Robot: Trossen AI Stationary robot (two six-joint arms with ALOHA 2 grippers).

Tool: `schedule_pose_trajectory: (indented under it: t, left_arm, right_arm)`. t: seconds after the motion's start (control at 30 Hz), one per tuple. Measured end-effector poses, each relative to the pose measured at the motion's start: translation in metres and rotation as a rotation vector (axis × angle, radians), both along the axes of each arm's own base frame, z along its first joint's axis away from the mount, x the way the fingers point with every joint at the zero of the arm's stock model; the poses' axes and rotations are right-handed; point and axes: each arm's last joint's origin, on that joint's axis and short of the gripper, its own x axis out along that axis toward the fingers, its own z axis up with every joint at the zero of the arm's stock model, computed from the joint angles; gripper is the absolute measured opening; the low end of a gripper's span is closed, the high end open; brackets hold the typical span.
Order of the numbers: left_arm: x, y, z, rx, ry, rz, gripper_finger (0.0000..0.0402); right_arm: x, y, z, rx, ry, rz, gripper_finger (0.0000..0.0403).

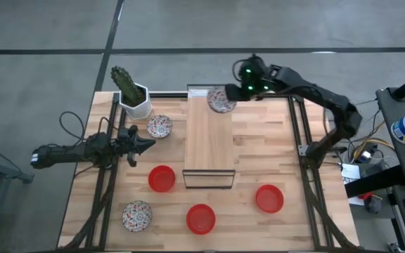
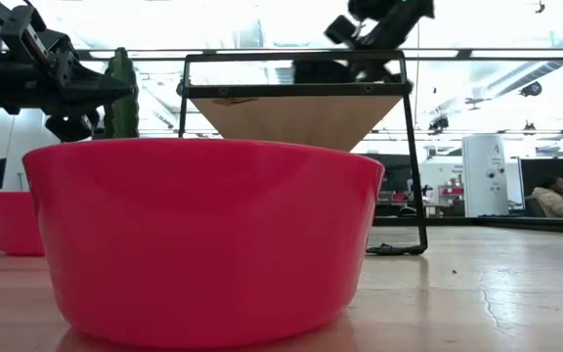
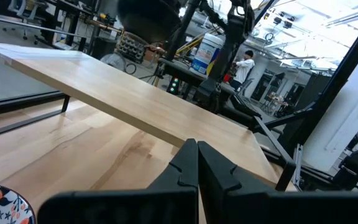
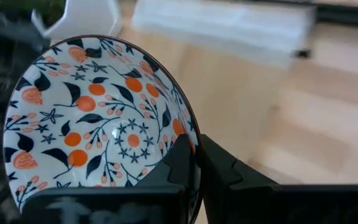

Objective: Pick & Place Mini bowls
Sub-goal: Put the top right white patterned bowl on the shelf

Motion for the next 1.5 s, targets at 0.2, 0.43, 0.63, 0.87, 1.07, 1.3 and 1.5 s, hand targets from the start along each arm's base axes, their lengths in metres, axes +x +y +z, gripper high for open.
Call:
schedule_pose_trajectory:
  t: [0.2, 0.43, 0.63, 0.87, 1.07, 1.3, 1.5]
  left_arm:
    - [0.000, 0.000, 0.000, 0.000, 0.000, 0.000, 0.0000]
    - [0.000, 0.000, 0.000, 0.000, 0.000, 0.000, 0.0000]
    - [0.000, 0.000, 0.000, 0.000, 0.000, 0.000, 0.0000]
    - [0.000, 0.000, 0.000, 0.000, 0.000, 0.000, 0.0000]
    - [0.000, 0.000, 0.000, 0.000, 0.000, 0.000, 0.0000]
    - [0.000, 0.000, 0.000, 0.000, 0.001, 0.000, 0.0000]
    - [0.000, 0.000, 0.000, 0.000, 0.000, 0.000, 0.0000]
  right_arm:
    - [0.031, -0.016, -0.005, 0.014, 0.027, 0.073, 0.0012]
    - [0.053, -0.031, -0.013, -0.027, 0.185, 0.102, 0.0013]
    - [0.066, -0.042, -0.016, -0.066, 0.251, 0.136, 0.0013]
    - [0.077, -0.048, -0.030, -0.051, 0.300, 0.160, 0.0013]
    - [0.077, -0.048, -0.032, -0.055, 0.303, 0.167, 0.0013]
    - [0.077, -0.048, -0.032, -0.061, 0.304, 0.179, 0.0013]
    - [0.079, -0.046, -0.032, -0.073, 0.307, 0.194, 0.0042]
